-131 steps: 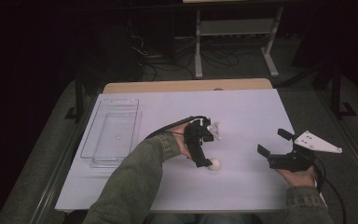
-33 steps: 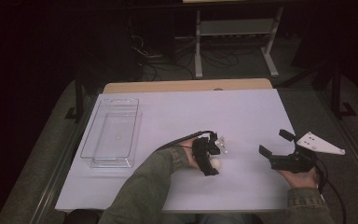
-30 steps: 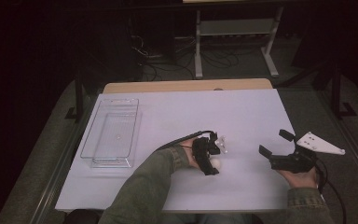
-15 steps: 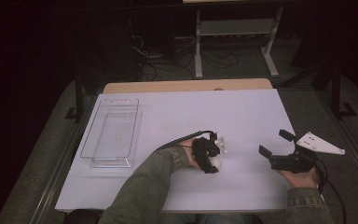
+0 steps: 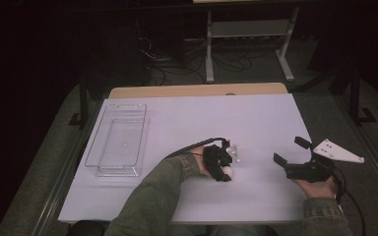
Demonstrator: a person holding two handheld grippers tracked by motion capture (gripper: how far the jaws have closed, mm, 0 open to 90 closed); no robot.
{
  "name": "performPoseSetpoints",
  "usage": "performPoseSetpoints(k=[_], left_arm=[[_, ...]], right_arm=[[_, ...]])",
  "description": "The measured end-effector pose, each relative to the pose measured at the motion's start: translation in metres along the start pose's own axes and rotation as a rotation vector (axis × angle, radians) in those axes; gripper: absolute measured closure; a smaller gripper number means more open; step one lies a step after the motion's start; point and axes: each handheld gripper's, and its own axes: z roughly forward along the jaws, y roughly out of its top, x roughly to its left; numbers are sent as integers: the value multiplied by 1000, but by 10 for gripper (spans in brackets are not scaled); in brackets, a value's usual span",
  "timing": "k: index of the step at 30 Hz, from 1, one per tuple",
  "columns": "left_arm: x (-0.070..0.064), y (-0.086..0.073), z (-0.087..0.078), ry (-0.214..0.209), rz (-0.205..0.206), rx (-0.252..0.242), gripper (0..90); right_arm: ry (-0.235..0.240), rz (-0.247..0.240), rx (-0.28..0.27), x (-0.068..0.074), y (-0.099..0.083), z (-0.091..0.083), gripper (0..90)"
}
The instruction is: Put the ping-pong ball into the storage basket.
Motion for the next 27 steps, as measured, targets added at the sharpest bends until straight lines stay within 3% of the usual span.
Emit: performPoseSetpoints(k=[27], left_arm=[[1,-2,-23,23,-8,-21,510]], right_arm=[[-2,0,-1,0,0,0,0]])
